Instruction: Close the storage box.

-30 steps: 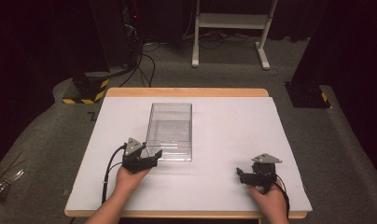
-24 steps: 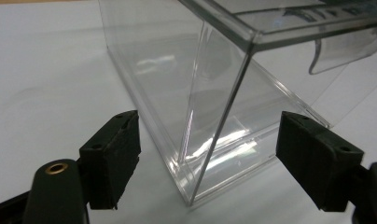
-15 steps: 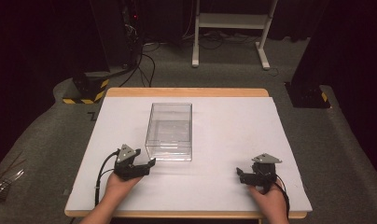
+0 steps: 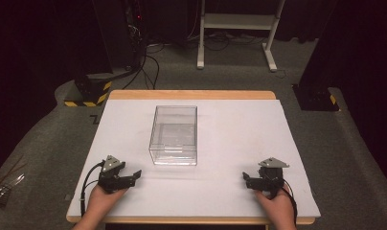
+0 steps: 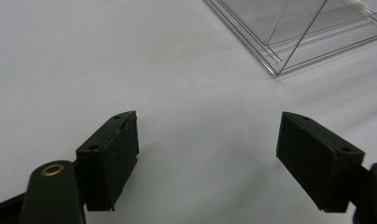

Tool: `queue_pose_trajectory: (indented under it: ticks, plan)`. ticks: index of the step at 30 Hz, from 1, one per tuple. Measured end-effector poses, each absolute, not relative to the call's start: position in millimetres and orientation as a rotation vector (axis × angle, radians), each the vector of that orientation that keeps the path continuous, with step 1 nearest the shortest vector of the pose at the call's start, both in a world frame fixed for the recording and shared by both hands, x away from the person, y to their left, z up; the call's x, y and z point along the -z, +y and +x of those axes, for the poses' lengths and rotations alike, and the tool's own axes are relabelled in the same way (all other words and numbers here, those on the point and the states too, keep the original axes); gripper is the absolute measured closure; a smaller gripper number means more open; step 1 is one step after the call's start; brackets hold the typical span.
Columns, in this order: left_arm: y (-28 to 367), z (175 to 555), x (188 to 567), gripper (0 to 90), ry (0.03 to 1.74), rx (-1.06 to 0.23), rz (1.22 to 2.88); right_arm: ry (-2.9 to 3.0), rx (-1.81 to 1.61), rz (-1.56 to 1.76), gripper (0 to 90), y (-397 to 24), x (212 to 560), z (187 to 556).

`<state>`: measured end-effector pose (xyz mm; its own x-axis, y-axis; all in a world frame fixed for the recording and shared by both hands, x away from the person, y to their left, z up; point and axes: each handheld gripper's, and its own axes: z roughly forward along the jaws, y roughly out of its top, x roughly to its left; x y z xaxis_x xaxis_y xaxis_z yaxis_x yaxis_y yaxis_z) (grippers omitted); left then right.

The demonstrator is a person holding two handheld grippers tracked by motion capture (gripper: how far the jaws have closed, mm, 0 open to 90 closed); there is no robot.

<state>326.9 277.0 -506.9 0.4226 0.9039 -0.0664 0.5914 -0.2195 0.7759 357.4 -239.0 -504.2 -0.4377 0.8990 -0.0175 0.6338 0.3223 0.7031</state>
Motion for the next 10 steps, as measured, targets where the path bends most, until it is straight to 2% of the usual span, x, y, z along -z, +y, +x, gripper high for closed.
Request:
queue_pose_trajectory:
  ticks: [5,10]
  plan:
    - [264.5,326.2,508.4,19.9,1.228,-0.602,2.030,2.187,-0.885,1.357,11.0,-239.1,504.2,357.4]
    - [267.2,328.5,508.6,20.4,1.237,-0.564,2.024,2.187,-0.889,1.357,11.1,-239.4,504.1,357.6]
